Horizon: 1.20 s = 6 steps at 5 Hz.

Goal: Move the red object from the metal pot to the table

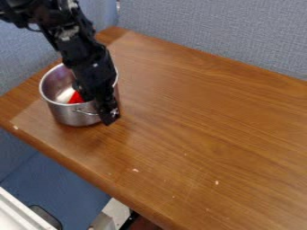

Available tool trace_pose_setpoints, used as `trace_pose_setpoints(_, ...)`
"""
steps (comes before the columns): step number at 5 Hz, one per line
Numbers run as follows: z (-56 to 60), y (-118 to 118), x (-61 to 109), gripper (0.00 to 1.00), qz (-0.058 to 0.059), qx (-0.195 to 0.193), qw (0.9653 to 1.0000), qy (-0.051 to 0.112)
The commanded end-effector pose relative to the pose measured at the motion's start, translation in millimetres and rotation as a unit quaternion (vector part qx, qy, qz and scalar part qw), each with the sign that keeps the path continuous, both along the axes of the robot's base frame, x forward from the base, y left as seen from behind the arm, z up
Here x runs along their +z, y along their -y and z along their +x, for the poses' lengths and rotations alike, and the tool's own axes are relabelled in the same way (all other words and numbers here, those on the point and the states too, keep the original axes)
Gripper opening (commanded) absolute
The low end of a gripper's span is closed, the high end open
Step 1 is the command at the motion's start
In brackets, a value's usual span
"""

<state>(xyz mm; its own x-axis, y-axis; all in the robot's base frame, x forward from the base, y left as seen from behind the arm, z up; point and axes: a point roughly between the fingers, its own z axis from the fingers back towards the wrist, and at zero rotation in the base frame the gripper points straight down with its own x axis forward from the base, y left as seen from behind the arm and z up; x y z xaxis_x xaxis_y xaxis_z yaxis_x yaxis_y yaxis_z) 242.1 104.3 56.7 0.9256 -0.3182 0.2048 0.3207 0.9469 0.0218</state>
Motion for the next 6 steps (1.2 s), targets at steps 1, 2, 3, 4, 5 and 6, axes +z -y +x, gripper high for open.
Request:
trace_pose_setpoints(1,0.3,-9.7,33.3,1.00,0.001,0.050,0.9975,0.049)
trace_pose_setpoints(2,-4.2,-18.8,41.1,1.00,0.003,0.102,0.9932,0.056)
trace_pose_setpoints(3,-2.7,-28.2,37.7,0.00,0.003,0.105,0.9935,0.044)
trace_pose_setpoints(4,-0.4,-33.3,38.2,0.00,0.009,0.104,0.9939,0.035)
trace_pose_setpoints(5,2.9,-24.9,41.5,0.00,0.003,0.100,0.9944,0.033)
trace_pose_setpoints(6,5.8,-16.8,44.6,1.00,0.001,0.095,0.9951,0.029)
